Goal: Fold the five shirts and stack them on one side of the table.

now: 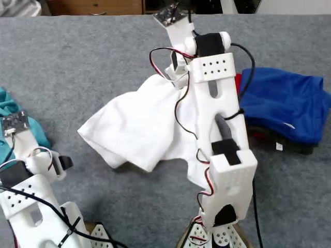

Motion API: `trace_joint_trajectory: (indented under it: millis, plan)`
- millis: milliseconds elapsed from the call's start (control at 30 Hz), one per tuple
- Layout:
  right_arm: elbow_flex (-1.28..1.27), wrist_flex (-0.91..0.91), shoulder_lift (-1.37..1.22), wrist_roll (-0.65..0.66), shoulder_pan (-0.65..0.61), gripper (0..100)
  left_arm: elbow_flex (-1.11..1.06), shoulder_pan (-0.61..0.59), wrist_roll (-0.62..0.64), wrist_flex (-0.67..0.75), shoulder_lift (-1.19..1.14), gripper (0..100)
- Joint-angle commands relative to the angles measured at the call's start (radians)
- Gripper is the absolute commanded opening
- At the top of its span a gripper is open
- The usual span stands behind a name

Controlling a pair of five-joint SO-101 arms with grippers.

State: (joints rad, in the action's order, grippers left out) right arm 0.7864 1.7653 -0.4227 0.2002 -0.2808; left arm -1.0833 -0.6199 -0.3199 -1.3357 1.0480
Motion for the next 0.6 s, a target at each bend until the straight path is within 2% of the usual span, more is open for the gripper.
trace_joint_trajectory:
  millis: [0,167,400,567]
  plan:
    - [0.002,0.02,0.058,0.008,-0.024,21.3,-0.023,0.002,-0.009,0.041,0.012,28]
    - [-0.093,0.02,0.058,0.008,-0.145,21.3,-0.011,-0.04,-0.003,0.055,0.015,28]
    - [-0.317,0.012,0.056,0.009,-0.406,21.3,-0.028,-0.382,-0.015,0.203,0.01,28]
    - [-0.343,-0.086,0.004,0.009,-0.522,21.3,-0.083,-0.483,-0.109,0.27,0.01,28]
